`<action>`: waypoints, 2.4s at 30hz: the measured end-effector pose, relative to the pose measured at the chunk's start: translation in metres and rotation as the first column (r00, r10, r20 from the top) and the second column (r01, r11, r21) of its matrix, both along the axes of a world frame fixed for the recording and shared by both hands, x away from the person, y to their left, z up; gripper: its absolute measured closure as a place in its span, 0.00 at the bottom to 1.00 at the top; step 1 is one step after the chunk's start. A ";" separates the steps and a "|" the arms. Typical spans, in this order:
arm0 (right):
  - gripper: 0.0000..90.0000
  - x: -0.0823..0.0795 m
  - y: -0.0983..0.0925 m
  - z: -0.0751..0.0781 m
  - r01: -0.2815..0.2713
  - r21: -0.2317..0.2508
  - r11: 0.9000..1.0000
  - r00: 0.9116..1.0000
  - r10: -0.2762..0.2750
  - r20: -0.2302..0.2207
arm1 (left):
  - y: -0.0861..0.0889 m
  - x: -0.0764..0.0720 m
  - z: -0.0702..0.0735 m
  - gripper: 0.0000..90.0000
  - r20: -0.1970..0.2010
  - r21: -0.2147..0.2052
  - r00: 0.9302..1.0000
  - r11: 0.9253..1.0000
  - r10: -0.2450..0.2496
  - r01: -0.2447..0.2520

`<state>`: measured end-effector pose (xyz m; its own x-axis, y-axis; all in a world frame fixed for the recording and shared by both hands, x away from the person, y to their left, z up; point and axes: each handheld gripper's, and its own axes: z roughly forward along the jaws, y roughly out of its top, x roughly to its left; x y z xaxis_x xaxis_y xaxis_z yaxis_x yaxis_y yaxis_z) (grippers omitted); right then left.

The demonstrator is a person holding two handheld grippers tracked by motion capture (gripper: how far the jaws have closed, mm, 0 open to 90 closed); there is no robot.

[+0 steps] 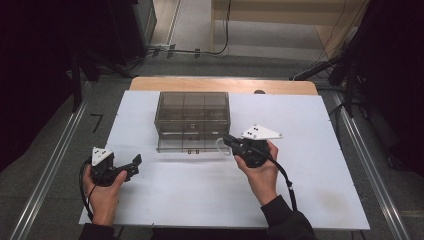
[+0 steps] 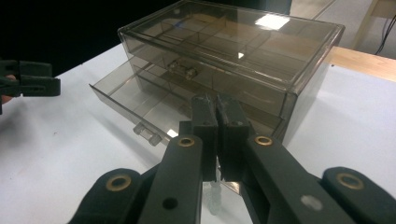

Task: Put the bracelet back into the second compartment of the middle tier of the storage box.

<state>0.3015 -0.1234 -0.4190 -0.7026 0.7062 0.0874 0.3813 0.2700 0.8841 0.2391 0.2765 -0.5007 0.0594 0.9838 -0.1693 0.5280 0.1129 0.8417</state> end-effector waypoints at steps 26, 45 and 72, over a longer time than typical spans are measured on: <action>0.95 0.010 0.031 0.002 -0.028 0.029 0.999 1.000 0.028 0.010 | 0.000 -0.001 0.001 0.02 0.002 -0.009 1.000 1.000 -0.008 0.008; 0.95 0.023 0.051 -0.001 -0.015 0.046 0.999 1.000 0.014 0.025 | 0.001 -0.001 0.000 0.02 0.006 -0.017 1.000 1.000 -0.013 0.013; 0.94 0.037 0.094 -0.024 -0.069 0.049 0.996 0.998 0.069 -0.001 | 0.001 0.000 0.000 0.02 0.003 -0.023 1.000 1.000 -0.021 0.021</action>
<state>0.3386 -0.0295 -0.4429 -0.7491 0.6511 0.1224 0.3655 0.2521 0.8960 0.2391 0.2775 -0.5010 0.0808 0.9781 -0.1917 0.5278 0.1211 0.8407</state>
